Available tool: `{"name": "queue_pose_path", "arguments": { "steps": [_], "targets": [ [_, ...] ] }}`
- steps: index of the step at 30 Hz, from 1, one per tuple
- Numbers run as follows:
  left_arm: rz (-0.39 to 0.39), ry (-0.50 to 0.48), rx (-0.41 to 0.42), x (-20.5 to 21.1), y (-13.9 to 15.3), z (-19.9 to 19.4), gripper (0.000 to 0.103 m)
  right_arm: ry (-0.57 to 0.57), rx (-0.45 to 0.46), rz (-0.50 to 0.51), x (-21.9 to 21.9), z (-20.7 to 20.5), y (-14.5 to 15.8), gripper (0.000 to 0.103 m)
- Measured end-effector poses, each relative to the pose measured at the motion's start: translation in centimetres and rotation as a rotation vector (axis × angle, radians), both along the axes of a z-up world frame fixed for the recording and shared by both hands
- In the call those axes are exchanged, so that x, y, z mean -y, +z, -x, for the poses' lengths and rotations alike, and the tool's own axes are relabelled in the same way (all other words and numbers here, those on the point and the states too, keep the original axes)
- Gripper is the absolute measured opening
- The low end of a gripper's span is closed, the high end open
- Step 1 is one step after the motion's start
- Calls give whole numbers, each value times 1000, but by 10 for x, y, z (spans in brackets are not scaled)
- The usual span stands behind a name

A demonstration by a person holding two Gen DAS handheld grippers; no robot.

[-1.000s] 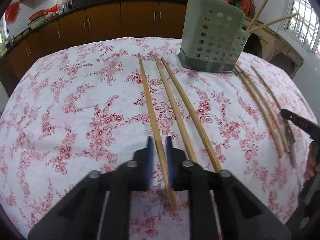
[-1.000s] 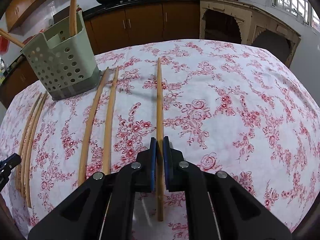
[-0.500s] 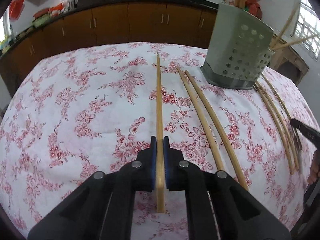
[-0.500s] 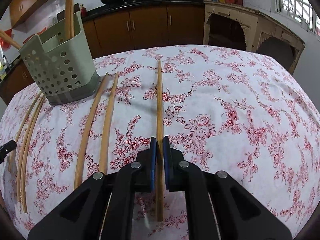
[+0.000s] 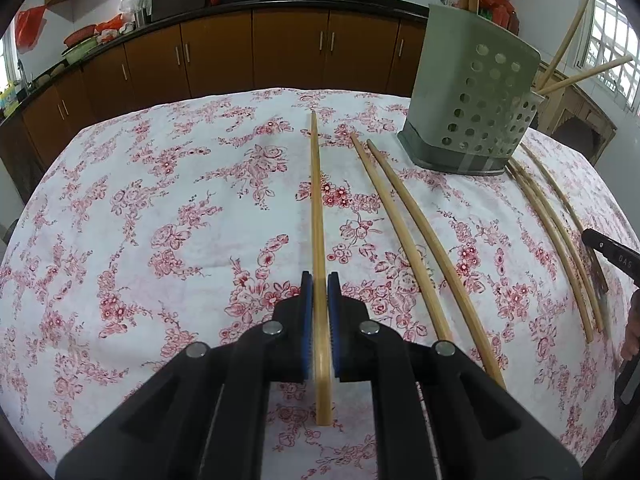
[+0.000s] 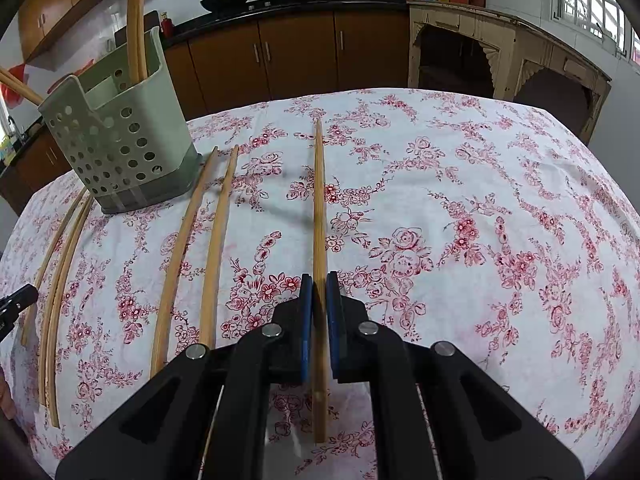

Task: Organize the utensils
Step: 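Keep both wooden chopsticks pinched at their ends against the cloth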

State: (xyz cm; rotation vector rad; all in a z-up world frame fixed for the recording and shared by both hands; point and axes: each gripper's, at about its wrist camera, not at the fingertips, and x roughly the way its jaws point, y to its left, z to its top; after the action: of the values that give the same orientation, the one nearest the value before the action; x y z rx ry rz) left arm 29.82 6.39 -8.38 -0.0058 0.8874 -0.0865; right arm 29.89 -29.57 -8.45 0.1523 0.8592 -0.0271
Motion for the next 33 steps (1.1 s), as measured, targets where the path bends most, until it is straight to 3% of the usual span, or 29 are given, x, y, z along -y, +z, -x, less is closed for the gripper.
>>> {"name": "queue_pose_path", "arguments": {
  "steps": [13,21,33],
  "targets": [
    [-11,0,1,2,-2,0,10,-1,0,-2,1,0,0,8],
    [-71,-6,5,8,-4,2,10,-1,-1,-2,-1,1,0,9],
    [-92,-22,6,10,-5,8,10,3,-1,-4,-1,9,1,9]
  ]
}}
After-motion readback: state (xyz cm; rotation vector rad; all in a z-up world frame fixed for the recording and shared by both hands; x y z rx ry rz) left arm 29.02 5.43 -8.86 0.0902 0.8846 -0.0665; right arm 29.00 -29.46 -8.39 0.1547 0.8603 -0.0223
